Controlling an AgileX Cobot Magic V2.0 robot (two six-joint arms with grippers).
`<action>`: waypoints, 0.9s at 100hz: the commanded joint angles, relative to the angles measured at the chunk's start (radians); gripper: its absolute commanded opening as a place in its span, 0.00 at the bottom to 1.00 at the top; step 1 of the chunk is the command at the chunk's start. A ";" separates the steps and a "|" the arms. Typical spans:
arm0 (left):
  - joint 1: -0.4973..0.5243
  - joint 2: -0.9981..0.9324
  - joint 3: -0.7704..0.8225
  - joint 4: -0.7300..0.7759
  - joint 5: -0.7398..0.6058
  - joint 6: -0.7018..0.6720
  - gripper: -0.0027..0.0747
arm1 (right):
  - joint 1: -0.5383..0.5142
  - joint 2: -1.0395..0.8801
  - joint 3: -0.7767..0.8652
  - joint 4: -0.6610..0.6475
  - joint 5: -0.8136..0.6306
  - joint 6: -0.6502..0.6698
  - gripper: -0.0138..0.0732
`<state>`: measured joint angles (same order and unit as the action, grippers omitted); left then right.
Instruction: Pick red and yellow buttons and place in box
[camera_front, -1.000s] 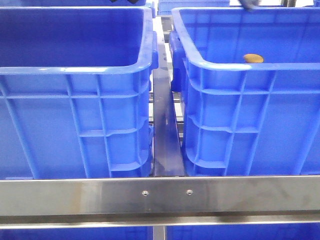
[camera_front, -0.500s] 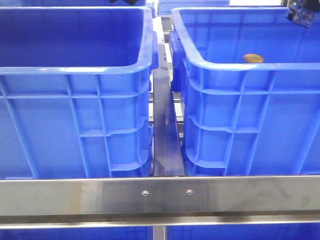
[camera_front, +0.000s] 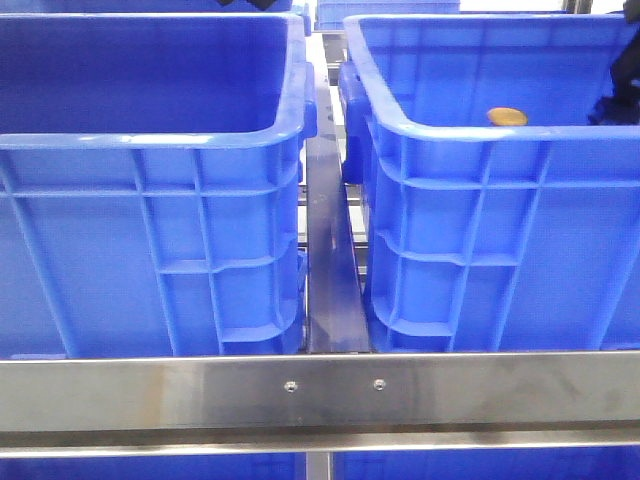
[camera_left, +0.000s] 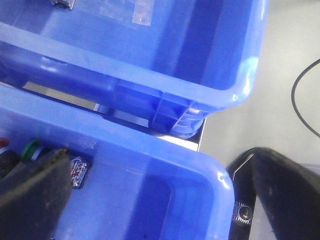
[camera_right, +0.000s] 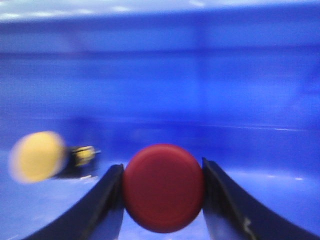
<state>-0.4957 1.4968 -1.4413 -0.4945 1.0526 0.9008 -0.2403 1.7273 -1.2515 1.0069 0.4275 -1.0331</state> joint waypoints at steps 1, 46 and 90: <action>-0.006 -0.043 -0.032 -0.040 -0.029 -0.001 0.93 | -0.001 -0.013 -0.045 0.024 -0.081 0.000 0.38; -0.006 -0.043 -0.032 -0.040 -0.037 -0.001 0.93 | 0.027 0.065 -0.074 0.034 -0.134 0.000 0.38; -0.006 -0.043 -0.032 -0.040 -0.037 -0.001 0.93 | 0.027 0.076 -0.074 0.101 -0.130 0.000 0.79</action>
<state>-0.4957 1.4945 -1.4413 -0.4945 1.0508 0.9008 -0.2120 1.8515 -1.2866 1.0562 0.3267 -1.0315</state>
